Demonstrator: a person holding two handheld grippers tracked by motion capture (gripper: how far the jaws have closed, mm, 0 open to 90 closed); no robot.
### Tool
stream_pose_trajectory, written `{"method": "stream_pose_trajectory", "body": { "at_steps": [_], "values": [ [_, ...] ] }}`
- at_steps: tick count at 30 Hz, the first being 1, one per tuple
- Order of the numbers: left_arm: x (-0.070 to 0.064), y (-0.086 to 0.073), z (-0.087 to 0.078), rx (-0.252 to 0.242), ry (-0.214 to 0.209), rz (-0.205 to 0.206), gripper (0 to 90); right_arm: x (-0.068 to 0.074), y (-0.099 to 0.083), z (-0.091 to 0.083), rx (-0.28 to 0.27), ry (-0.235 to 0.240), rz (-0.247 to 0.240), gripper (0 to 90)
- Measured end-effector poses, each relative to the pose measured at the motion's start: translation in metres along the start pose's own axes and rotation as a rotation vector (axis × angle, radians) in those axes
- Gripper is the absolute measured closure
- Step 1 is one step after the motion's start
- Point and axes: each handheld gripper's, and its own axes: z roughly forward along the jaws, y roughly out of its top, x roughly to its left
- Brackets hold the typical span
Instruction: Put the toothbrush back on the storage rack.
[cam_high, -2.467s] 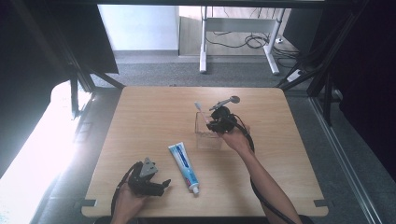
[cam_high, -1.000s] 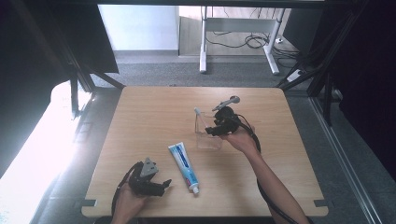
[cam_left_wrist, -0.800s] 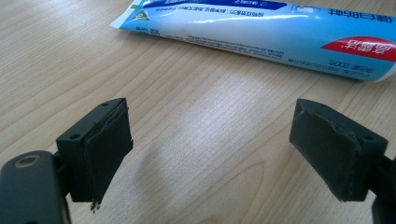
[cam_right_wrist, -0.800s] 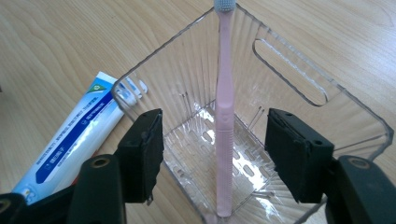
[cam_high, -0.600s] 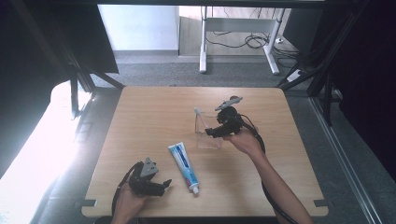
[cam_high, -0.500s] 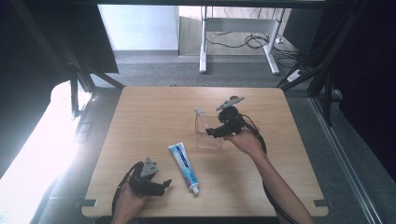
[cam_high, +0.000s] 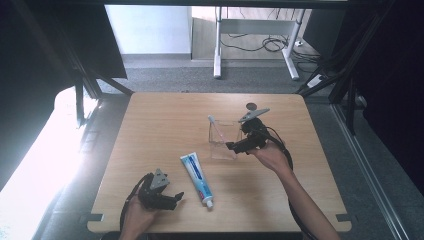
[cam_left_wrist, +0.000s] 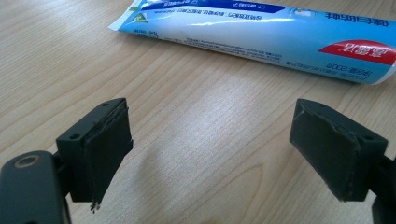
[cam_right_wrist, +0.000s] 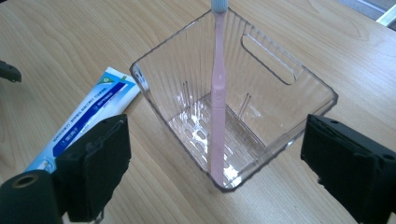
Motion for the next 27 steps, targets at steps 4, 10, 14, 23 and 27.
{"method": "stream_pose_trajectory", "body": {
  "at_steps": [4,10,14,23,27],
  "values": [
    [0.0,0.0,0.0,0.001,0.0,0.001,12.9,0.0,-0.005,-0.003,0.006,0.002,-0.009,3.2],
    [0.0,0.0,0.0,0.0,0.001,0.0,12.9,0.001,-0.015,-0.008,0.011,0.003,-0.029,0.0],
    [0.0,0.0,0.0,-0.006,-0.004,-0.011,12.9,0.002,-0.022,-0.011,0.015,0.005,-0.04,0.0],
    [0.0,0.001,0.0,-0.005,-0.007,-0.015,12.9,0.004,-0.039,-0.02,0.001,-0.006,-0.051,0.0],
    [-0.001,0.0,0.0,-0.003,-0.006,-0.014,12.9,0.006,-0.048,-0.024,-0.005,-0.012,-0.059,0.0]
  ]
}}
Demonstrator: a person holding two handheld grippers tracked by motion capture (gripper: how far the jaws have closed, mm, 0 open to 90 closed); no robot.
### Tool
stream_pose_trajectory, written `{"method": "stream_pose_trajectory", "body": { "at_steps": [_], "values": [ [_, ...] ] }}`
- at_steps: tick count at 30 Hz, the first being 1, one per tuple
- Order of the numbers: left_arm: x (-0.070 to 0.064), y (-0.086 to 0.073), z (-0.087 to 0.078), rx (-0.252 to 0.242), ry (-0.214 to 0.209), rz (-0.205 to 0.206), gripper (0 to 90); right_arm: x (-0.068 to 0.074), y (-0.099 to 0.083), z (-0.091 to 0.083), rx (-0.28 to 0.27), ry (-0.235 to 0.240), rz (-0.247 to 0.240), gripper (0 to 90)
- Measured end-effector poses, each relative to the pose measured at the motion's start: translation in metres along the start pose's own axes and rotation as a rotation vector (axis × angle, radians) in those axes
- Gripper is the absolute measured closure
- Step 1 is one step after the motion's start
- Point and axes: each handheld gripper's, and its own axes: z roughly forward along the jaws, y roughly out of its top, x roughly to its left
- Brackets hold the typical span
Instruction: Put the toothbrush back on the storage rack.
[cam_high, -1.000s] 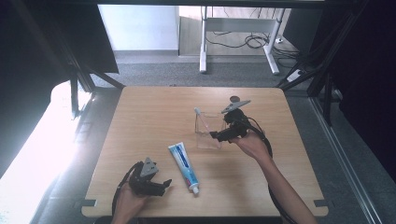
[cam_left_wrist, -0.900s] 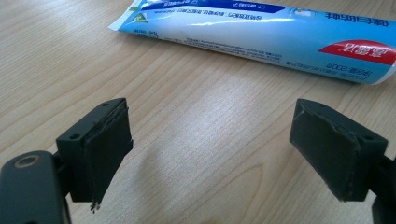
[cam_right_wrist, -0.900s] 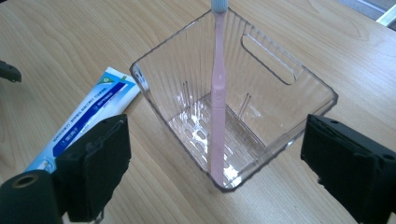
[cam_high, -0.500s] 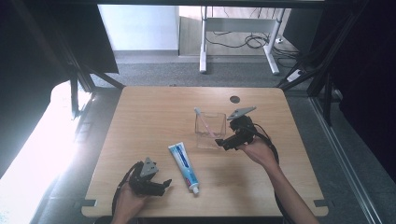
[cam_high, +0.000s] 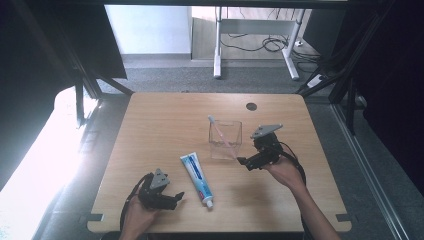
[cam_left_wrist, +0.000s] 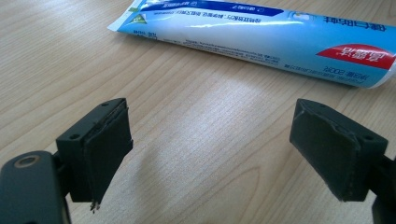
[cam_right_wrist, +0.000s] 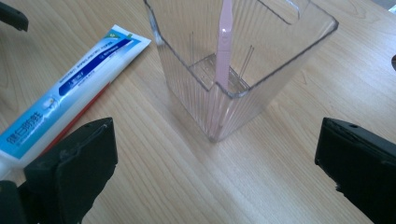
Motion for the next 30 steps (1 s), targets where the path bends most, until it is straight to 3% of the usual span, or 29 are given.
{"method": "stream_pose_trajectory", "body": {
  "at_steps": [12,30],
  "values": [
    [0.0,0.0,0.0,-0.004,0.0,-0.001,12.9,0.006,-0.029,-0.015,-0.009,-0.019,-0.001,0.0],
    [0.0,0.0,0.0,-0.003,-0.001,-0.006,13.0,0.013,-0.08,-0.04,-0.043,-0.062,0.056,0.0]
  ]
}}
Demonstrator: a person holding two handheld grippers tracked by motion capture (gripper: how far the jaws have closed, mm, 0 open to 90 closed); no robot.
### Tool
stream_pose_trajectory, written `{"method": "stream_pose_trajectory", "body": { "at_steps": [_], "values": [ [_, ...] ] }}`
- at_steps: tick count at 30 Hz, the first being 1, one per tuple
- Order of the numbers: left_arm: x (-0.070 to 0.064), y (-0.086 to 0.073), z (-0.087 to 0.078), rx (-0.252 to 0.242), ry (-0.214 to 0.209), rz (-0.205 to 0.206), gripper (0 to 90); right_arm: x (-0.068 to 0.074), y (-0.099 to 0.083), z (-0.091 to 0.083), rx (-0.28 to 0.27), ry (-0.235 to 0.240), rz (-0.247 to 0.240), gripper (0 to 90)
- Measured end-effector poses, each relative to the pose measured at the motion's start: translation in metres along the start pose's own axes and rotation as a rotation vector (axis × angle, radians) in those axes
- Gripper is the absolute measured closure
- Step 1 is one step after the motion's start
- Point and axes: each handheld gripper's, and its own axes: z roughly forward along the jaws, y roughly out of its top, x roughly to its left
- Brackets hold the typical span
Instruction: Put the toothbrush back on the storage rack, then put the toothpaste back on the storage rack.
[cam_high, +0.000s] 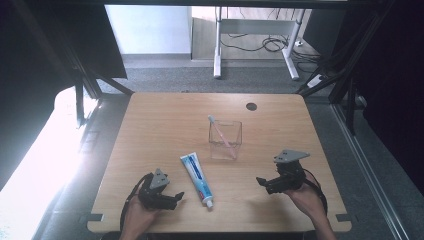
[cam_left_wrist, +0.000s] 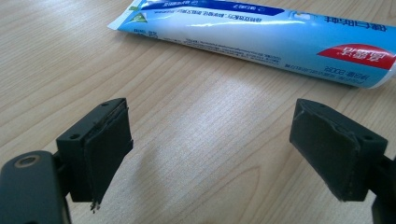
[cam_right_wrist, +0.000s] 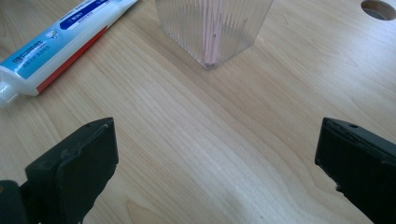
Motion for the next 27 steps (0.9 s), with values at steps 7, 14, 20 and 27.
{"method": "stream_pose_trajectory", "body": {
  "at_steps": [7,14,20,27],
  "values": [
    [0.0,0.0,0.0,0.006,0.006,-0.004,13.1,0.002,-0.018,-0.005,-0.021,-0.004,0.039,0.2],
    [0.0,0.0,-0.001,0.008,0.02,-0.013,13.1,0.002,-0.042,-0.002,-0.033,-0.028,0.066,1.5],
    [0.001,0.001,-0.002,0.014,0.023,-0.027,13.2,0.003,-0.06,0.006,-0.022,-0.043,0.08,2.0],
    [0.002,0.005,-0.005,0.009,0.023,-0.046,13.8,0.005,-0.065,0.006,-0.013,-0.055,0.078,2.3]
  ]
}}
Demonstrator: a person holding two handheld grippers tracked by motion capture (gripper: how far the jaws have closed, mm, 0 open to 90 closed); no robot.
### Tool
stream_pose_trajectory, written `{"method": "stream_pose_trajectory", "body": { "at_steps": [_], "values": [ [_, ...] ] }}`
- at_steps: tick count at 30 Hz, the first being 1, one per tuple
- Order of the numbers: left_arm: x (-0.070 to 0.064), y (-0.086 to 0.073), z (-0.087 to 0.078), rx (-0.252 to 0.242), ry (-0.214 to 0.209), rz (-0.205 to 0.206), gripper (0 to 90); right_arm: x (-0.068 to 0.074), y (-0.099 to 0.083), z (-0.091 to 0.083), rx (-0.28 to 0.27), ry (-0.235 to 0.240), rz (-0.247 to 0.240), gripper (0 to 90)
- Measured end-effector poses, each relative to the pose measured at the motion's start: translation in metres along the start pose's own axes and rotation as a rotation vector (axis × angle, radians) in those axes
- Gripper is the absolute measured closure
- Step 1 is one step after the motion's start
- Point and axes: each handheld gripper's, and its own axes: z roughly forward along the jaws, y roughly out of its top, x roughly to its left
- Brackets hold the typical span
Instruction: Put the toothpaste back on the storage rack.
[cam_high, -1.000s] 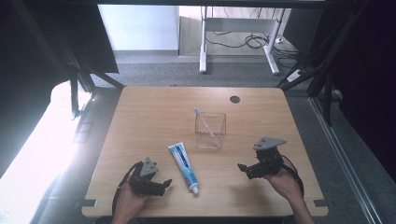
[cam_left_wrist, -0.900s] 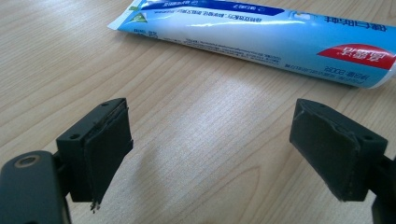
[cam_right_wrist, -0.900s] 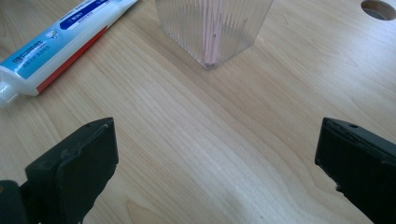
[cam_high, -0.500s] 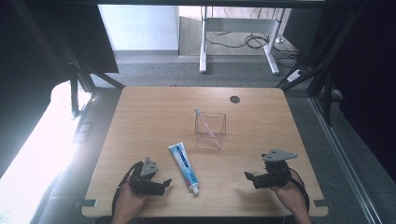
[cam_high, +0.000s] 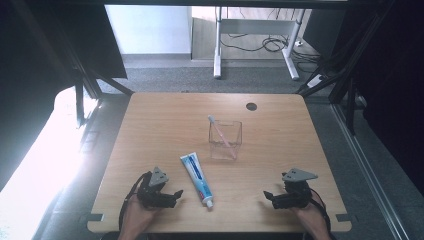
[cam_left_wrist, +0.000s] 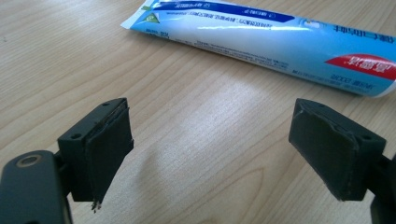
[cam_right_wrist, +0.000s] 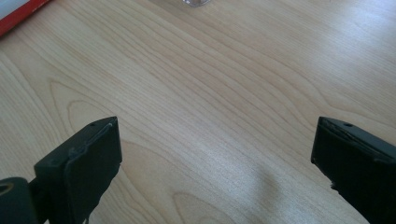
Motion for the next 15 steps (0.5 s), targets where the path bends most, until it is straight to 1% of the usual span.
{"method": "stream_pose_trajectory", "body": {
  "at_steps": [2,3,5,8,11,12,13,15],
  "values": [
    [0.0,0.0006,-0.0005,-0.001,-0.001,0.0,14.3,-0.0003,-0.0005,-0.0003,-0.001,0.001,0.001,2.3],
    [-0.0004,0.0021,-0.0018,-0.005,0.005,-0.001,14.9,-0.0013,-0.0022,-0.001,-0.005,-0.003,0.0,2.5],
    [-0.0007,0.0033,-0.0036,-0.018,-0.001,-0.005,17.3,-0.0015,-0.0037,-0.0014,-0.002,-0.005,0.002,2.8],
    [-0.0015,0.0053,-0.0056,-0.031,-0.004,-0.002,22.0,-0.0021,-0.0061,-0.0012,0.005,-0.014,-0.009,3.2],
    [-0.0018,0.0065,-0.0063,-0.035,-0.012,0.0,27.1,-0.0029,-0.0074,-0.0009,0.006,-0.02,-0.009,3.5],
    [-0.0018,0.0073,-0.0069,-0.034,-0.016,0.007,27.1,-0.0029,-0.0074,-0.0009,0.006,-0.02,-0.009,3.5],
    [-0.0021,0.0084,-0.0076,-0.036,-0.021,0.011,30.7,-0.0035,-0.0076,-0.0017,0.003,-0.023,-0.007,3.6],
    [-0.0023,0.0098,-0.0083,-0.037,-0.028,0.015,34.0,-0.004,-0.0079,-0.0024,0.001,-0.026,-0.007,3.7]
  ]
}}
